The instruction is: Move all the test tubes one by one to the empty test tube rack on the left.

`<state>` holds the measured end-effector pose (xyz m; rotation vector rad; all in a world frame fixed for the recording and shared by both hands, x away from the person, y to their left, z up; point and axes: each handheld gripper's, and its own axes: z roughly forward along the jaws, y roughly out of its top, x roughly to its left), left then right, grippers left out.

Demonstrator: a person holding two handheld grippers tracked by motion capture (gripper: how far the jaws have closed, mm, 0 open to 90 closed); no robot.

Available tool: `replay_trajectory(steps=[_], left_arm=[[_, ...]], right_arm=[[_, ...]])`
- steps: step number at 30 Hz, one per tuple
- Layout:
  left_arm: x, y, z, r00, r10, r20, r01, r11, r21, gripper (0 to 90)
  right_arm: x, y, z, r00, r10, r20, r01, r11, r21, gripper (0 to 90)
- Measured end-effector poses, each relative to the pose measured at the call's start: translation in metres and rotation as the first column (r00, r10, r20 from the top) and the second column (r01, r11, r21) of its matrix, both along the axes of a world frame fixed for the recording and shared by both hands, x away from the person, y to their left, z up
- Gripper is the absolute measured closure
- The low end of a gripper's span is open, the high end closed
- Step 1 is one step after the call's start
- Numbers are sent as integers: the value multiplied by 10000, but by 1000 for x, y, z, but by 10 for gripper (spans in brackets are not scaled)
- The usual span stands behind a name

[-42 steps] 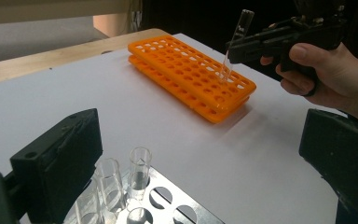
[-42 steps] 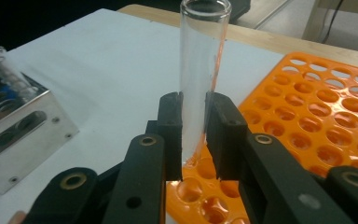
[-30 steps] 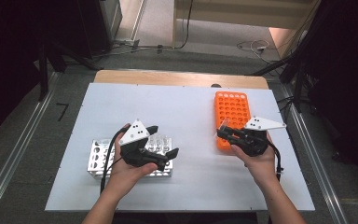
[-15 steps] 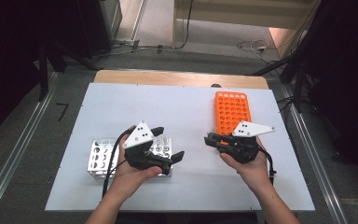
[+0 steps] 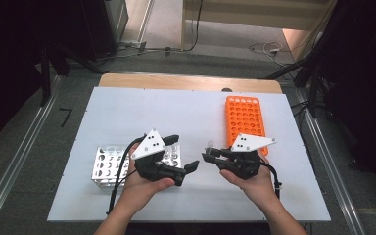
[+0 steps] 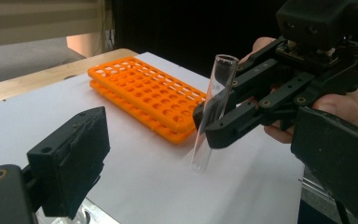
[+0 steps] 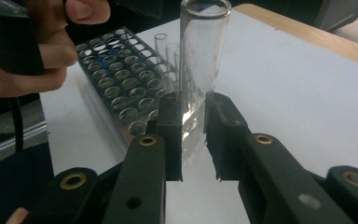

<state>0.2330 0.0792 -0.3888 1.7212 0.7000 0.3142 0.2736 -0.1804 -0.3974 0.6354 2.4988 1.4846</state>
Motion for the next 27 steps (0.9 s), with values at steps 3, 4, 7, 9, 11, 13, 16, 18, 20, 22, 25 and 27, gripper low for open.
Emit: replay_trajectory(steps=[3, 4, 7, 9, 11, 13, 16, 18, 20, 22, 25, 27], left_arm=[[-1, -2, 1, 10000, -85, 20, 85, 10000, -23, 53], [-2, -3, 1, 9999, -135, 39, 135, 9999, -41, 58], [-3, -5, 2, 9996, -279, 63, 280, 9996, -9, 76], [-4, -7, 2, 9991, -402, 109, 402, 9992, -37, 111], [-6, -9, 3, 9988, -465, 144, 466, 9989, -17, 153], [-7, -10, 3, 9985, -510, 173, 510, 9987, 3, 202], [-8, -12, 3, 9981, -545, 280, 544, 9985, 40, 303], [-9, -12, 4, 9974, -615, 368, 613, 9981, 47, 376], [-10, -13, 4, 9971, -631, 424, 629, 9980, 50, 454], [-11, -13, 4, 9964, -708, 465, 710, 9975, -13, 515], [-11, -13, 4, 9958, -729, 552, 731, 9973, -14, 586], [-11, -12, 5, 9957, -715, 582, 715, 9974, 31, 637]], right_arm=[[-4, 5, 0, 9999, 166, -5, -166, 9999, -39, 741], [-5, 7, 0, 9997, 225, 2, -224, 9997, -31, 740], [-8, 11, 0, 9993, 375, 0, -375, 9993, -89, 741], [-10, 13, 0, 9989, 478, -21, -479, 9988, -99, 741], [-12, 16, 1, 9985, 552, -26, -553, 9984, -111, 741], [-14, 18, 1, 9978, 670, 10, -670, 9977, -119, 741], [-17, 21, 2, 9968, 797, 6, -797, 9967, -138, 741], [-19, 23, 2, 9961, 884, 16, -883, 9959, -172, 741], [-20, 25, 2, 9955, 945, 19, -944, 9954, -184, 741], [-22, 27, 2, 9949, 1012, 2, -1011, 9946, -225, 741], [-23, 28, 2, 9939, 1104, -7, -1103, 9936, -245, 741], [-23, 28, 2, 9938, 1113, 12, -1112, 9934, -262, 741]])
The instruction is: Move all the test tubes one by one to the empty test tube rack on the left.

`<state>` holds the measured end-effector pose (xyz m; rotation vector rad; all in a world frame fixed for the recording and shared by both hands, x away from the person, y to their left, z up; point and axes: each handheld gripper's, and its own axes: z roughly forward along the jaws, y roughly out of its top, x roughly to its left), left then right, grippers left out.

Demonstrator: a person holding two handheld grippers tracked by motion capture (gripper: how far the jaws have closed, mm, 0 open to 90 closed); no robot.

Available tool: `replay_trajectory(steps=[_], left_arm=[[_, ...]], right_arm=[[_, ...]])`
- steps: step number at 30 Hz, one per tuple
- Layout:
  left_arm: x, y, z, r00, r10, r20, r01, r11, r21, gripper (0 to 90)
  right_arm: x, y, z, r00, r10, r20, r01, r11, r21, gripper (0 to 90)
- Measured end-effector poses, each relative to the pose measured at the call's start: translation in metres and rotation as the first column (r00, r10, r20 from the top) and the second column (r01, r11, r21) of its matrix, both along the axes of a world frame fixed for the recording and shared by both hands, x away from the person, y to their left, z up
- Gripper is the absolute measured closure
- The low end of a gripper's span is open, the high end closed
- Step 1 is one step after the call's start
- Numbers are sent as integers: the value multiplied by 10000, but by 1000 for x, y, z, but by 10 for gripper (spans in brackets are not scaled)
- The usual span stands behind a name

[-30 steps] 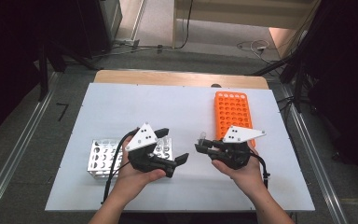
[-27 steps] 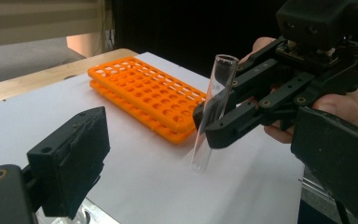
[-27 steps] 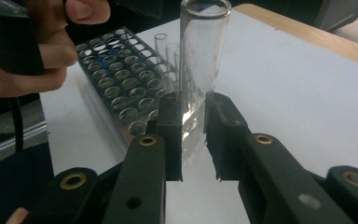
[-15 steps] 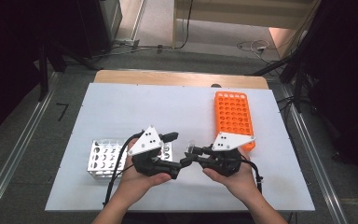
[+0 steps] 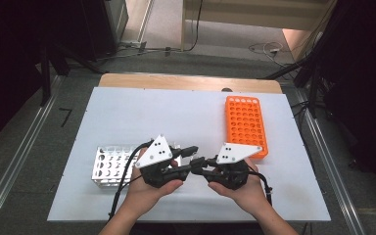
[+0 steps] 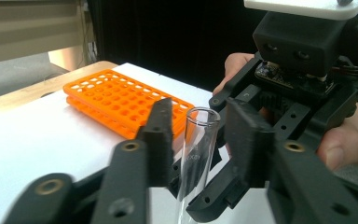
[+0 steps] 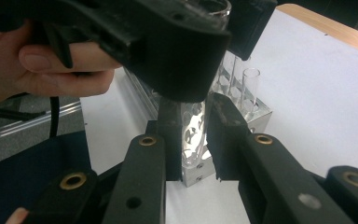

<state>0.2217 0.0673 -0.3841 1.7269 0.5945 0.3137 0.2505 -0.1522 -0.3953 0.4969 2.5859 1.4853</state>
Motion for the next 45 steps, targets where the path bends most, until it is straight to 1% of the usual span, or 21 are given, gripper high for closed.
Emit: replay_trajectory(steps=[2, 6, 9, 14, 17, 19, 21, 25, 29, 34, 36, 39, 42, 45], left_arm=[[0, 1, 0, 10000, -68, -11, 68, 9999, -75, 673], [-1, 0, 0, 10000, -50, 82, 50, 10000, -22, 735], [-1, 1, 1, 9999, 76, 151, -76, 10000, 19, 746], [-1, 2, 1, 9999, 97, 142, -98, 9999, 45, 753], [-1, 2, 1, 9998, 142, 134, -142, 9999, 20, 755], [0, 4, 2, 9996, 227, 159, -228, 9997, 30, 755], [0, 7, 3, 9994, 318, 144, -318, 9995, -9, 754], [2, 15, 5, 9986, 495, 195, -495, 9988, -29, 755], [3, 25, 7, 9971, 729, 239, -726, 9973, -102, 755], [5, 35, 10, 9949, 976, 251, -972, 9951, -174, 755], [5, 38, 10, 9939, 1068, 261, -1063, 9941, -197, 755], [6, 42, 11, 9925, 1189, 284, -1183, 9928, -212, 755], [7, 46, 12, 9910, 1299, 312, -1292, 9914, -221, 755], [8, 50, 12, 9889, 1450, 334, -1443, 9893, -230, 755]], right_arm=[[0, 0, 0, 10000, 3, -9, -3, 10000, 9, 741], [0, 0, 0, 10000, 14, 16, -14, 10000, -14, 741], [0, 0, 0, 10000, -1, 6, 1, 10000, -2, 740], [0, 0, 0, 10000, 2, -29, -2, 10000, 14, 740], [0, 0, 0, 10000, 16, -94, -16, 10000, 72, 720], [0, 0, 0, 9998, 98, -155, -97, 9999, 104, 655], [0, 1, 0, 9998, 161, -136, -161, 9999, 38, 574], [1, 0, 1, 9999, -101, 30, 100, 9999, 91, 445], [5, -6, 2, 9993, -366, 16, 365, 9990, 255, 334], [11, -15, 4, 9964, -841, 114, 836, 9958, 378, 218], [13, -17, 5, 9952, -972, 126, 967, 9946, 372, 148], [17, -23, 4, 9943, -1066, -44, 1067, 9932, 472, 99], [20, -28, 3, 9935, -1137, -40, 1138, 9921, 533, 67], [22, -32, 3, 9934, -1146, -82, 1148, 9914, 621, 10]])
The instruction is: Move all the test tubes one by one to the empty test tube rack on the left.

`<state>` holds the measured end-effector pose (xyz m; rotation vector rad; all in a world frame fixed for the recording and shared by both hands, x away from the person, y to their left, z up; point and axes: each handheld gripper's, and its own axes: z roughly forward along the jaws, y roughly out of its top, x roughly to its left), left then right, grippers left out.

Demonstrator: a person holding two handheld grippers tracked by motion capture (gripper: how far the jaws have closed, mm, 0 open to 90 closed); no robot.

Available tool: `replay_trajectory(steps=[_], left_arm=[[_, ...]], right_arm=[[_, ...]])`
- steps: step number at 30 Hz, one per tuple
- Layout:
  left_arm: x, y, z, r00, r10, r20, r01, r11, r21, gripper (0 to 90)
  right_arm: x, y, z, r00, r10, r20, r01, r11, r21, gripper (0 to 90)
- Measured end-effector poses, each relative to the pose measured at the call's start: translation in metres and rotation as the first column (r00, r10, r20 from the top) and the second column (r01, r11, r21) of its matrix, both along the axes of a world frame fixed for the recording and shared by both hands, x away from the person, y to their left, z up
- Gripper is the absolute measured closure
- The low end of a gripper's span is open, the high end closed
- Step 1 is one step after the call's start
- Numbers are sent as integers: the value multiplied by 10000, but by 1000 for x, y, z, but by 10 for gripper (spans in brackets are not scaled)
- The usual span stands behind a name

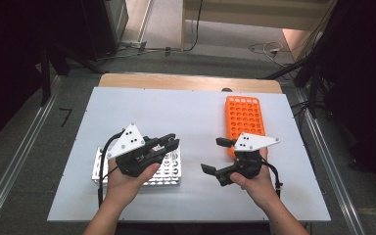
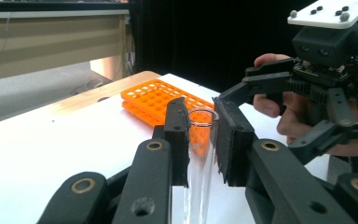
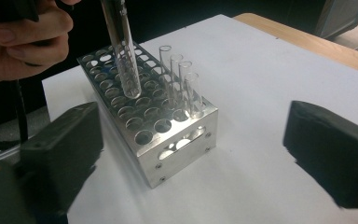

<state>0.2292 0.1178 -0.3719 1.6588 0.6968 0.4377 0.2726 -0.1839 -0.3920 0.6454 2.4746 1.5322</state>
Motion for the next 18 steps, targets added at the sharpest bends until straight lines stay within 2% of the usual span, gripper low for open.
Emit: replay_trajectory(steps=[7, 18], left_arm=[[2, 12, 1, 9992, 384, 57, -384, 9993, -37, 755], [6, 33, 1, 9944, 1055, 78, -1054, 9943, -156, 755]], right_arm=[[5, -8, -1, 9999, -167, -28, 167, 9998, 96, 0], [10, -16, -4, 9993, -371, -105, 372, 9992, 125, 0]])
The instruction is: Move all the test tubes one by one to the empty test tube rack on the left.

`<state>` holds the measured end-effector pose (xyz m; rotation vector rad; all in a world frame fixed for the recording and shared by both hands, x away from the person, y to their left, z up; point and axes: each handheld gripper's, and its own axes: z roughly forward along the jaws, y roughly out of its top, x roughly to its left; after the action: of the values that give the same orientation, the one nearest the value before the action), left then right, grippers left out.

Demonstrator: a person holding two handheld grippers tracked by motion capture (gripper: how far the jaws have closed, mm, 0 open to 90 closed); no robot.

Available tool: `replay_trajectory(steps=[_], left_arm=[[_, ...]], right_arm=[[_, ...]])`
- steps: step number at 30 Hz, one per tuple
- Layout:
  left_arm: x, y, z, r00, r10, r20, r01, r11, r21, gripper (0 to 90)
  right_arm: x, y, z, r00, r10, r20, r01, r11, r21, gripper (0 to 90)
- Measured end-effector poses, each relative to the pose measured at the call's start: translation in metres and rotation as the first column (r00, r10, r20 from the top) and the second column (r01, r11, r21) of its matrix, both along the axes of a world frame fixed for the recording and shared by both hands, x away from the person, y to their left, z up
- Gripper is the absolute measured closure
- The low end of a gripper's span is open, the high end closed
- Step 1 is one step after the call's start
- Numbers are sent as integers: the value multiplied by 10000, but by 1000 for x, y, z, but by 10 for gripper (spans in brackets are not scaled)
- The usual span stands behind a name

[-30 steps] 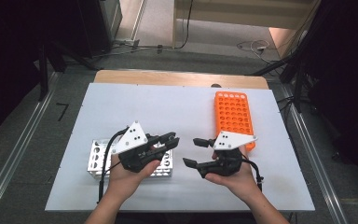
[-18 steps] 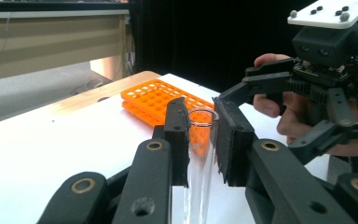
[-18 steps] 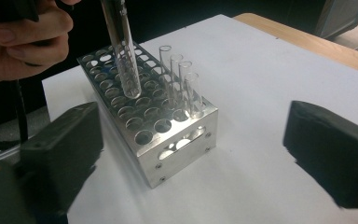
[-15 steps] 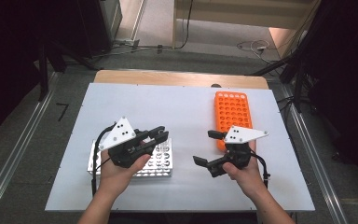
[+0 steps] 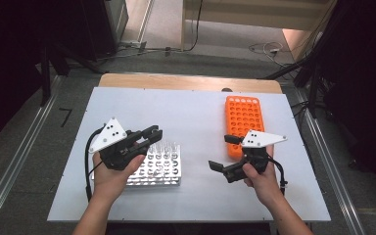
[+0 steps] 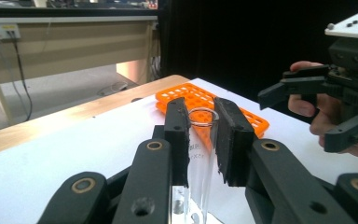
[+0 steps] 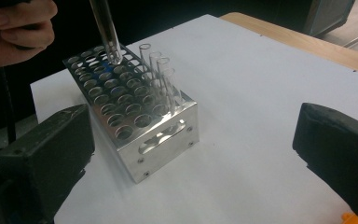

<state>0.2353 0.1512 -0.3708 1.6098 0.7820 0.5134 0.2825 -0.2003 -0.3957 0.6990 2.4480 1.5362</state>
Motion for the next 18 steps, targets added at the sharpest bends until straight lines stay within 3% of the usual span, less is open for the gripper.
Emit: replay_trajectory(steps=[18], left_arm=[[10, 28, -12, 9934, 1147, -99, -1146, 9934, 52, 756]], right_arm=[[4, -8, 0, 9999, -168, 32, 168, 9998, 83, 0]])
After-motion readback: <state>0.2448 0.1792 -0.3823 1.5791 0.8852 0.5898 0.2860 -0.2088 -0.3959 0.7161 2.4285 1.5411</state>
